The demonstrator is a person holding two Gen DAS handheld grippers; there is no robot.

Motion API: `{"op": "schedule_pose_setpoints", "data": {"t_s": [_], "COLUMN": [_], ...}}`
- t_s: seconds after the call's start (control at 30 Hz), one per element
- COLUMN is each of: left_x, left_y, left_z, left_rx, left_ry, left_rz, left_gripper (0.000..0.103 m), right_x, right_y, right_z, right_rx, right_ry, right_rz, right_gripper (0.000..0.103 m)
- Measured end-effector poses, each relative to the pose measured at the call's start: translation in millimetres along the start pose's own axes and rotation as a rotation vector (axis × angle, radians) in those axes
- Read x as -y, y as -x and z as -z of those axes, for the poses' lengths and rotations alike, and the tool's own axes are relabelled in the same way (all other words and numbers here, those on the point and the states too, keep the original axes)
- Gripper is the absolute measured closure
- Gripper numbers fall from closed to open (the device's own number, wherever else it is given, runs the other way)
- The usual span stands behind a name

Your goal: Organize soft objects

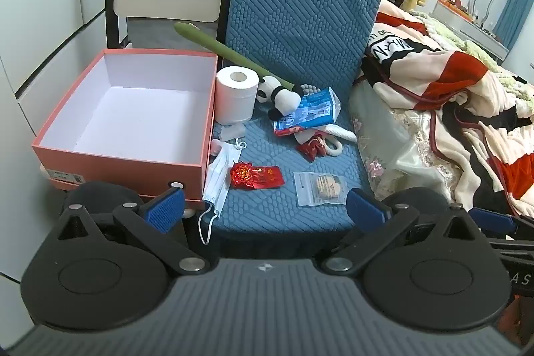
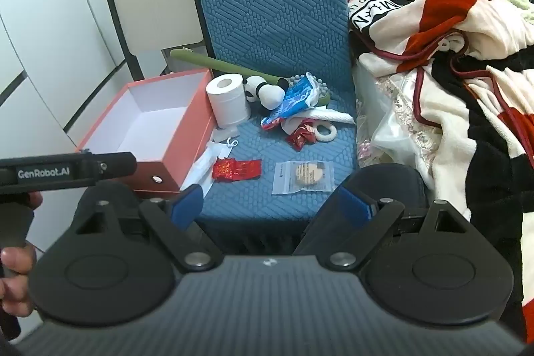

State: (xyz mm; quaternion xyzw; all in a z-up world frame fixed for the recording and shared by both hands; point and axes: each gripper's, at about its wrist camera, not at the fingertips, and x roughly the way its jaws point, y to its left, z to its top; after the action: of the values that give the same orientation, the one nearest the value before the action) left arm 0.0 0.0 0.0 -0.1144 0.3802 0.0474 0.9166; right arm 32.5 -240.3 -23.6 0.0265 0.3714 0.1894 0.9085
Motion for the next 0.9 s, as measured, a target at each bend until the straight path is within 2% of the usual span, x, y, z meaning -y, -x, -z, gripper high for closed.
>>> {"op": "schedule_pose_setpoints", "data": {"t_s": [0.27, 0.47, 0.5, 0.9], "left_x": [-6, -6, -7, -4], "left_y": [3, 0, 0, -2], "left_z": [1, 3, 2, 6], "left_rx": [-0.004, -0.007, -0.006, -0.009], "left_ry": [0.005, 0.004, 0.008, -0.019], "left_rz": [0.011, 0.014, 0.018, -0.011], "left_gripper": [0.000, 0.000, 0.000, 0.000], "right_x": [-3, -2, -1, 2], "right_y": [2, -4, -4, -6], "right_z": [1, 8, 1, 4], "right_rx": [0.005, 0.031, 0.023, 0.012], "right_ry": [-0.017, -0.001, -0.013, -0.021], "right_rz": [-0.021, 0.009, 0.013, -0.010], "right_gripper": [0.014, 0.014, 0.014, 0.014]}}
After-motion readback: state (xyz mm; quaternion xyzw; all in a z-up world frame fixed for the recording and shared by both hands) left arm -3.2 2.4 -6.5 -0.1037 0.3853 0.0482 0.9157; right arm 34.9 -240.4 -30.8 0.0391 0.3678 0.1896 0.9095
